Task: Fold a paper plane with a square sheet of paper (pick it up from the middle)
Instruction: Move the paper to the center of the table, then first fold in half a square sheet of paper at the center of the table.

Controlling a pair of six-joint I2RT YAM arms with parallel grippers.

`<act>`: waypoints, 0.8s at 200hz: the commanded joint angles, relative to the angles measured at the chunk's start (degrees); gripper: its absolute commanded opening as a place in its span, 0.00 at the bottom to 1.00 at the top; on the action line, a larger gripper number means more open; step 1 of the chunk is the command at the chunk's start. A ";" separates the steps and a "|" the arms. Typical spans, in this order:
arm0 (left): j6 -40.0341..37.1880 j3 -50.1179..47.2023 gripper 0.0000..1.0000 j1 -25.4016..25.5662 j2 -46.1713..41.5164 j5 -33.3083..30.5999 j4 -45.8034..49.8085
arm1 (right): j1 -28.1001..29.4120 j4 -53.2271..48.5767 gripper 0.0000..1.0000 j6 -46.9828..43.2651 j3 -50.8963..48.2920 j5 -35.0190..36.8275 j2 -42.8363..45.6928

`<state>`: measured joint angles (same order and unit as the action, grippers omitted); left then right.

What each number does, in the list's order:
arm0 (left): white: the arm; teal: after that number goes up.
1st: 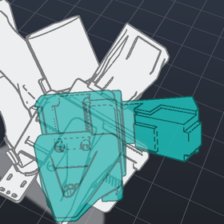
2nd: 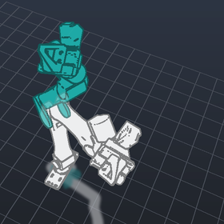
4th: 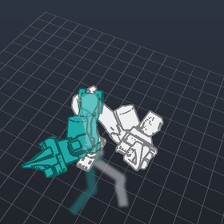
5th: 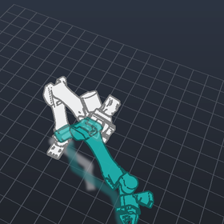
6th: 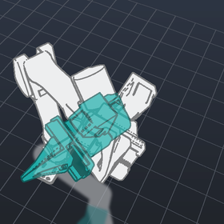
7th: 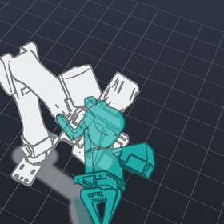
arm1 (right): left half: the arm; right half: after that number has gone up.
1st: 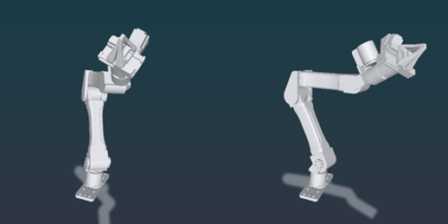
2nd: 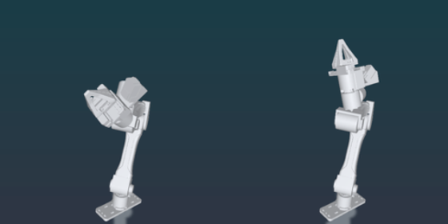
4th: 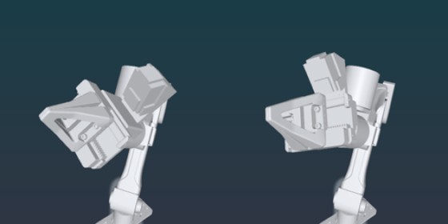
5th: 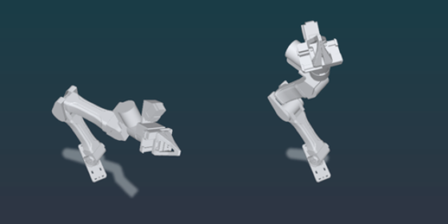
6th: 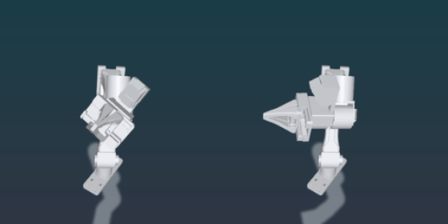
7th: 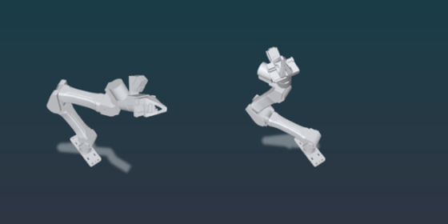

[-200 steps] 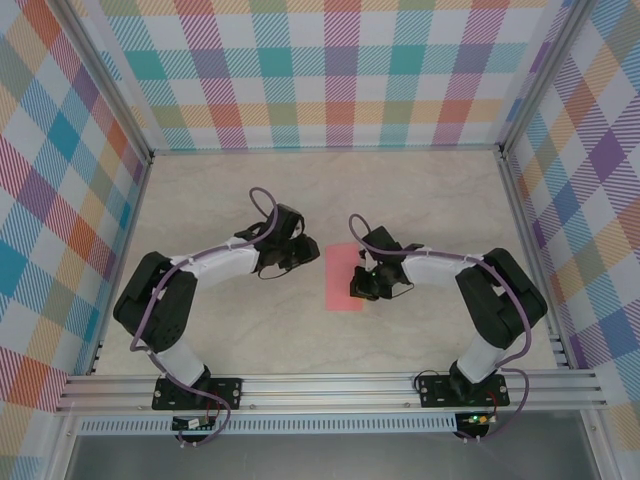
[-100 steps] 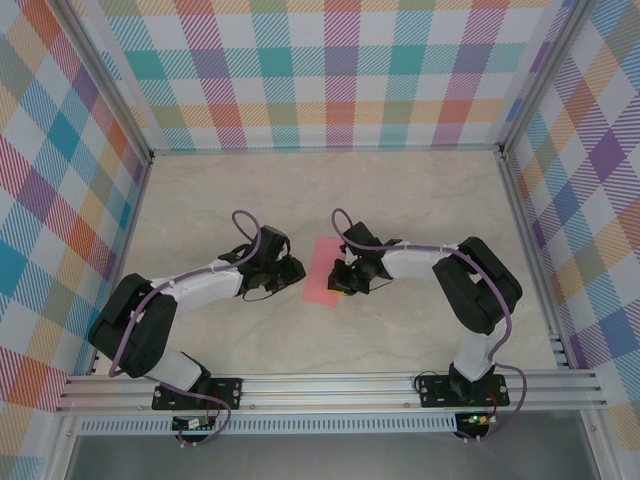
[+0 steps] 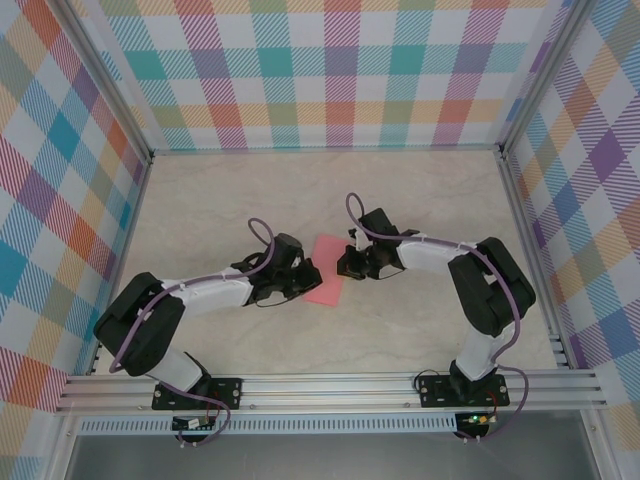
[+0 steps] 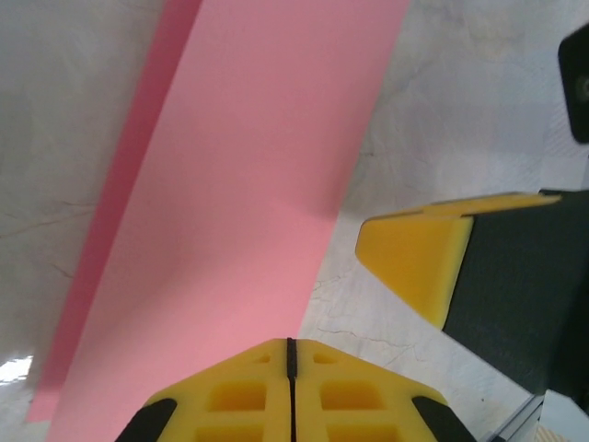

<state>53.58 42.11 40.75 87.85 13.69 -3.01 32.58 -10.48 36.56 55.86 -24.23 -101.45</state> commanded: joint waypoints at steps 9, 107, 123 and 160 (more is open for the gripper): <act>1.63 1.68 0.04 2.30 3.22 1.41 -2.09 | -0.82 0.66 0.01 -3.44 0.90 -4.17 -3.03; 0.29 7.58 0.03 6.08 9.82 -2.32 2.89 | -1.56 0.25 0.01 -5.90 0.75 -4.34 -6.52; 0.23 7.69 0.03 6.14 10.57 -2.86 4.05 | -1.51 0.20 0.01 -5.98 0.76 -4.33 -6.84; 0.90 6.63 0.03 6.51 12.10 -2.24 4.14 | -1.64 0.07 0.00 -6.06 0.92 -4.33 -7.10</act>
<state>54.46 48.93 46.13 98.54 12.29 -0.97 31.16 -10.02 32.05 55.96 -28.82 -107.11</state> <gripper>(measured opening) 0.045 0.046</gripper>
